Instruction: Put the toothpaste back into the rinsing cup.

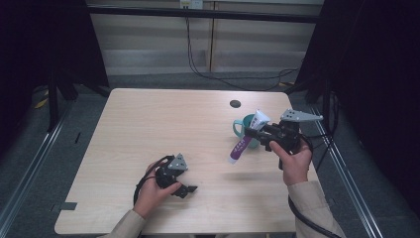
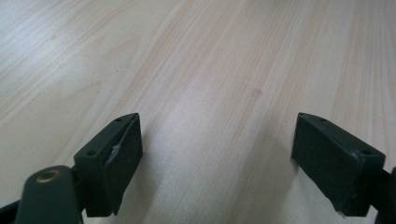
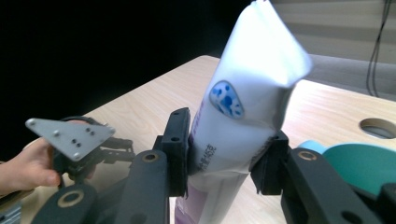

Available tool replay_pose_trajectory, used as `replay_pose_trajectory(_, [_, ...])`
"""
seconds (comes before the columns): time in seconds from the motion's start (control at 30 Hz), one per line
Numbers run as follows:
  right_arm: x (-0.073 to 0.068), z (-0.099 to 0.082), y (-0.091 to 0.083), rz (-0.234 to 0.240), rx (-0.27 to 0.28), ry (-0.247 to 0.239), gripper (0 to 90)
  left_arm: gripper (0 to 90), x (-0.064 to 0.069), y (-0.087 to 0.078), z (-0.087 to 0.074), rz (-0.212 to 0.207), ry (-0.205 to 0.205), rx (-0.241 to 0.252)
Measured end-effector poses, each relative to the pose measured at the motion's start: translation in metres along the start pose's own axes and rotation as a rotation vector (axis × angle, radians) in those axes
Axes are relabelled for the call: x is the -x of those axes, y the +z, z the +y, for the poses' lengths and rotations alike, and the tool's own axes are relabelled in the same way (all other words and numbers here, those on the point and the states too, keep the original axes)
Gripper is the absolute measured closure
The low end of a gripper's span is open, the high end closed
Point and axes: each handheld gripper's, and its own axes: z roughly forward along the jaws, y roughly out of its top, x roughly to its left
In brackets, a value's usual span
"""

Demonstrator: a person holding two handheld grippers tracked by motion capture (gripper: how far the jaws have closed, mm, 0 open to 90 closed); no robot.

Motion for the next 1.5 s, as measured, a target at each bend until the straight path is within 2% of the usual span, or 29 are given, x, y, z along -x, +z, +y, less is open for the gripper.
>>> replay_pose_trajectory(0.23, [0.003, 0.012, -0.005, -0.024, -0.007, -0.025, 63.2, 14.6, 0.001, 0.001, -0.006, 0.004, -0.002, 0.050])
replay_pose_trajectory(0.77, [0.003, 0.037, -0.010, -0.041, 0.007, -0.058, 63.1, 13.8, 0.002, 0.001, -0.006, 0.007, -0.003, 0.051])
replay_pose_trajectory(1.5, [0.024, 0.064, -0.017, -0.135, 0.068, -0.046, 63.0, 13.7, 0.002, 0.001, -0.006, 0.009, 0.000, 0.052])
